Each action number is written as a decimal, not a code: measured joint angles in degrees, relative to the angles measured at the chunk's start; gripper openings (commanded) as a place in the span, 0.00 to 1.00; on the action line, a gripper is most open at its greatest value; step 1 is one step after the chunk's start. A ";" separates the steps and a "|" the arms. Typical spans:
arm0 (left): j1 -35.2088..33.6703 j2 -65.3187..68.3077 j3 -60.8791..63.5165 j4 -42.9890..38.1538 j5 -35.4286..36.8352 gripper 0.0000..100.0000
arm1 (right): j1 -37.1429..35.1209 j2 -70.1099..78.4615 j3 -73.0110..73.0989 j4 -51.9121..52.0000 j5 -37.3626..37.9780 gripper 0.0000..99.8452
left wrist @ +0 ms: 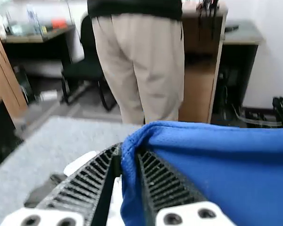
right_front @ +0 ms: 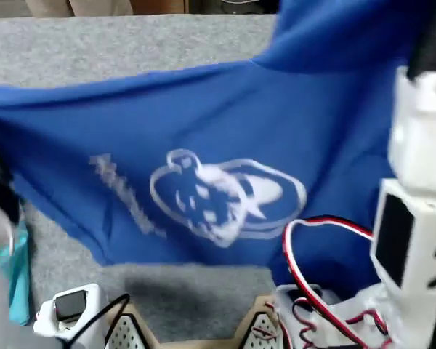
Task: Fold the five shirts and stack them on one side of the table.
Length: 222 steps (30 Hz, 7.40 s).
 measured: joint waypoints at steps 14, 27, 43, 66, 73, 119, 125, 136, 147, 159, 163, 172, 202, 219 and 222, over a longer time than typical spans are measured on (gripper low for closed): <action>0.00 0.53 35.08 -26.64 2.02 0.02 | -1.85 4.04 27.96 -4.13 3.25 0.00; 4.92 0.88 69.10 -58.20 0.79 0.02 | 1.93 30.07 30.07 -8.79 3.25 0.00; 7.82 20.40 77.54 -90.02 -1.85 0.02 | 1.05 81.32 -16.00 -32.44 4.66 0.01; 7.82 21.80 72.35 -67.16 -0.88 0.02 | 0.62 96.70 -40.26 -0.26 6.07 0.01; 8.09 21.80 68.66 -56.79 1.49 0.02 | 2.55 91.16 -40.26 16.70 4.92 0.01; 12.31 21.80 75.34 -31.56 -5.19 0.02 | 9.67 64.79 -19.78 58.02 10.20 0.00; 13.54 21.80 78.24 -31.56 -6.42 0.02 | 9.67 53.36 1.23 58.02 10.55 0.00; 13.54 21.80 78.33 -31.47 -6.42 0.02 | 11.25 34.81 39.56 48.62 11.69 0.00; 13.54 21.80 78.33 -31.47 -6.95 0.02 | 15.56 20.22 70.77 30.33 12.40 0.00; 13.54 21.80 78.33 -31.47 -12.13 0.02 | 23.82 21.98 72.44 28.13 15.47 0.00; 13.54 21.80 78.33 -31.47 -12.13 0.02 | 23.82 22.51 73.76 28.13 17.23 0.00; 12.13 21.80 76.66 -31.47 -12.13 0.02 | 23.82 22.51 79.03 27.87 21.36 0.00; 8.79 21.80 70.59 -28.57 -15.82 0.24 | 24.88 22.86 73.58 38.68 29.98 0.11; 8.79 21.80 59.78 -23.30 -1.14 0.24 | 0.70 44.84 54.77 38.95 21.01 0.11; 8.79 21.80 59.78 -23.12 -1.14 0.24 | 0.70 50.29 48.62 41.14 21.01 0.11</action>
